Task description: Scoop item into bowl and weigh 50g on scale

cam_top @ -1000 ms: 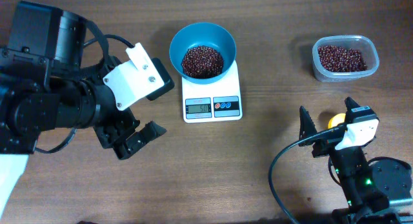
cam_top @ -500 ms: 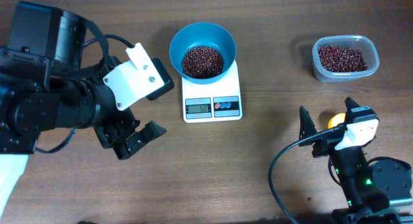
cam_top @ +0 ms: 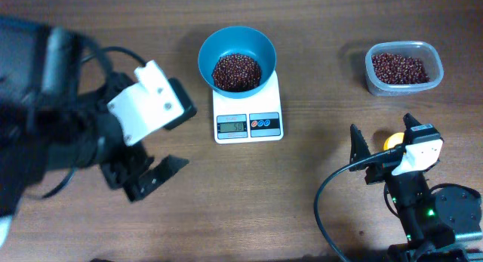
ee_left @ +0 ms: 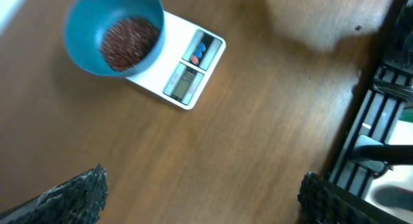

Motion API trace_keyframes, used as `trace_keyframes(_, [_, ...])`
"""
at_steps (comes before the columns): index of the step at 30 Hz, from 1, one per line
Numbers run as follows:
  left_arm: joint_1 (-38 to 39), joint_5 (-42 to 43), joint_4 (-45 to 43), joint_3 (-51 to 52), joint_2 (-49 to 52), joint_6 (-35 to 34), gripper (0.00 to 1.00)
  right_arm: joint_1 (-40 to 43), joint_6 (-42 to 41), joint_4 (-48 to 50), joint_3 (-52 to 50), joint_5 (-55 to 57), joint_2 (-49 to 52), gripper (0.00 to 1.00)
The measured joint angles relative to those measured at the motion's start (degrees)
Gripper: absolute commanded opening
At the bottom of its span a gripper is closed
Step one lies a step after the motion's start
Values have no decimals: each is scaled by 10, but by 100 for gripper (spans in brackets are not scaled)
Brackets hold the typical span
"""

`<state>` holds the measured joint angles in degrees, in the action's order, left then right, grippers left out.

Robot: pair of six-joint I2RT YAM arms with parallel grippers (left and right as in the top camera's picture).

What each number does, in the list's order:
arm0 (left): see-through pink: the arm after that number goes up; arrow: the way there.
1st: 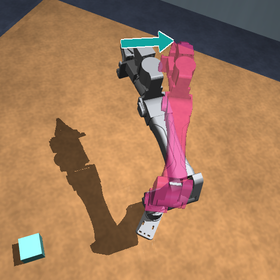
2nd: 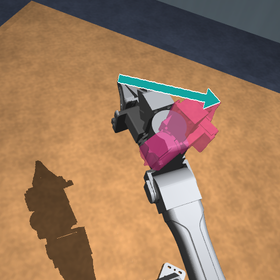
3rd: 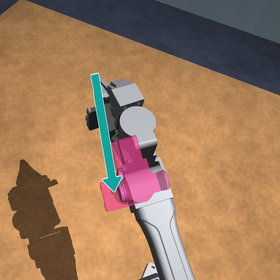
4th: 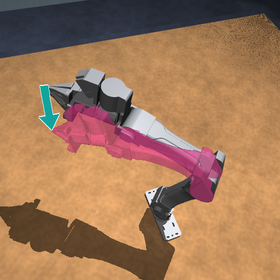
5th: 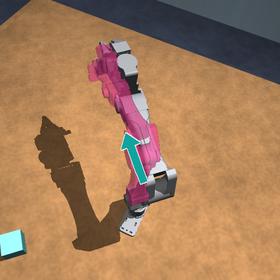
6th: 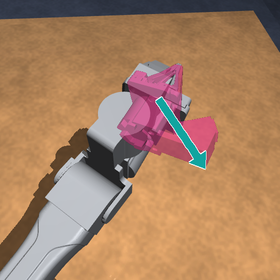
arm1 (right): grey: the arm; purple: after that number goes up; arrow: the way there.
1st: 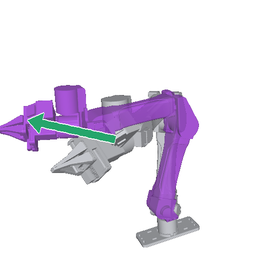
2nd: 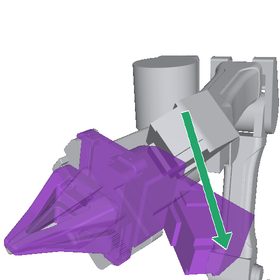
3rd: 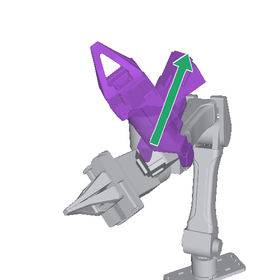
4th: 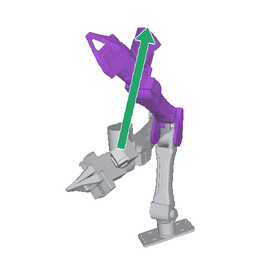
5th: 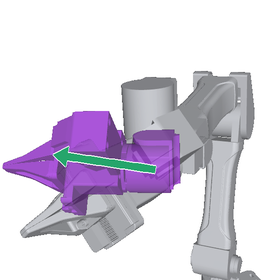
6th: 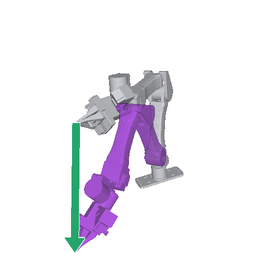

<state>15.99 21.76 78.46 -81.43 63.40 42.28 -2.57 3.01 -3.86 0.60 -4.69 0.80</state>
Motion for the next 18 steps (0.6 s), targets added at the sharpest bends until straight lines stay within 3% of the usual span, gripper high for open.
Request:
trace_keyframes(2, [0, -6, -11, 7, -67, 0, 99, 0, 0, 0, 0, 1, 0, 99])
trace_keyframes(5, [-22, -8, -79, 97, -172, 2, 99, 0, 0, 0, 0, 3, 0, 99])
trace_keyframes(9, [-75, 27, -212, 192, -221, -36, 99, -1, 0, 0, 0, 4, 0, 99])
trace_keyframes(18, [-76, 55, -299, 305, -327, -49, 99, -1, 0, 0, 0, 4, 0, 99])
